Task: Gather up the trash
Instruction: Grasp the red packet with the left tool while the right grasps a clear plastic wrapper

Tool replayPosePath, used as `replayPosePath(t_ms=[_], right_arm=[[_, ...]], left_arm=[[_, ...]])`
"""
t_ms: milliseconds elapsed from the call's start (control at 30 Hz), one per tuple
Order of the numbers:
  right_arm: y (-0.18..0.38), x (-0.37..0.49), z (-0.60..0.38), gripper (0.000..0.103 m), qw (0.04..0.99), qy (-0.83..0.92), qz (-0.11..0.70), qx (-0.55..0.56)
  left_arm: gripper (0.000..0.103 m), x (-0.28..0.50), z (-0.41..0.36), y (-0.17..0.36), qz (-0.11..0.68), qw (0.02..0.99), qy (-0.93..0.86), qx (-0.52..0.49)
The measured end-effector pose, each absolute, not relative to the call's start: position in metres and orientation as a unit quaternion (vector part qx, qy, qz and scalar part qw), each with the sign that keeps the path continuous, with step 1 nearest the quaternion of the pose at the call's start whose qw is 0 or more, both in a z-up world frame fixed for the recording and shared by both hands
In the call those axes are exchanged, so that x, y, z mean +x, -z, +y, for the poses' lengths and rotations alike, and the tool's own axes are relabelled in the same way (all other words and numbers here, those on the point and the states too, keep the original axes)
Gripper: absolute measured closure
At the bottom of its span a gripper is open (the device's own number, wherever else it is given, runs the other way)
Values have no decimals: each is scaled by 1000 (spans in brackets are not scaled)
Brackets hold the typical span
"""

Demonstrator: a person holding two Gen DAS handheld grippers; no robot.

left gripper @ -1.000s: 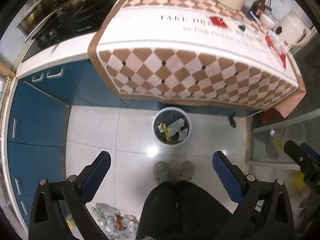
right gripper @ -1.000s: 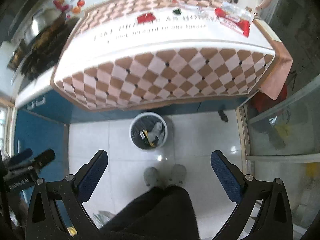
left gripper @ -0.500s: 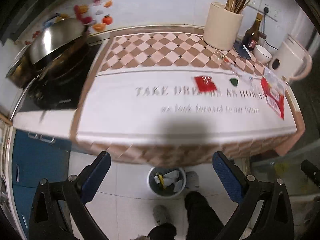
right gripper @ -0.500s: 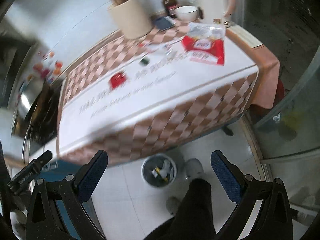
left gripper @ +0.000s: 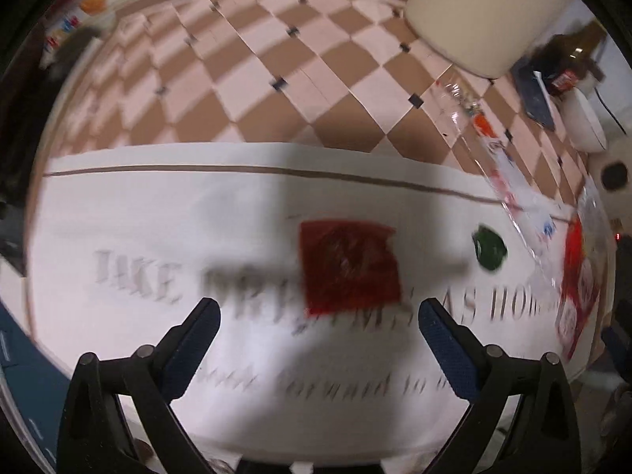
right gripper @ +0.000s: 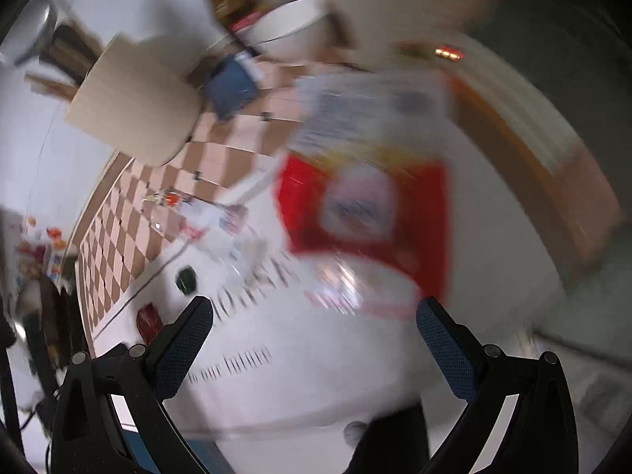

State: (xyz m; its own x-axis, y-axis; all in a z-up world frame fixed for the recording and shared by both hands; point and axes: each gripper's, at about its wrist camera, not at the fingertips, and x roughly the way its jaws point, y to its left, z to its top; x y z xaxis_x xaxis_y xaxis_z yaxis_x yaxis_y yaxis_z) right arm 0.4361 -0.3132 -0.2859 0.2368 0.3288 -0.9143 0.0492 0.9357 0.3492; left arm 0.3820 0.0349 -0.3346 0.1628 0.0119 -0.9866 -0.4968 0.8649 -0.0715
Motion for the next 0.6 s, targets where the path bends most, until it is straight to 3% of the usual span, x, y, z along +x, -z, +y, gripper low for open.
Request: replayPosePath(t_ms=[67,133,167,200,233,333,400,433,533,600], right_arm=[[295,465,-278,0,766,-122,619,123],[302,489,-243,0,762,-153,623,88],[304,496,-230,0,762,-164,622,72],[308,505,-208,0,763,-178,621,42],[311,509,-193,0,763,-187,619,21],[328,524,-134,3,755,-225,613,-60],[341,526,-106,25,745,-244,612,-107],[345,524,-99,48,742,-249,610,-125],[349,516,-78,81,766,-248,563,-187],[350,520,-82,101,772,-245,565,-158]], left_arm=[[25,391,38,346,630,729,-171,-207],[39,396,37,353,630,728,-179,-201],[57,397,35,351,625,735,-184,-186],[65,396,34,350,622,740,-185,-178],[82,394,33,348,618,744,-179,-181],[87,385,36,347,614,746,-179,-186],[89,379,39,344,612,747,-191,-176],[90,376,41,343,611,747,-197,-172],[91,365,49,334,602,751,-220,-160],[91,357,52,326,596,757,-229,-142]])
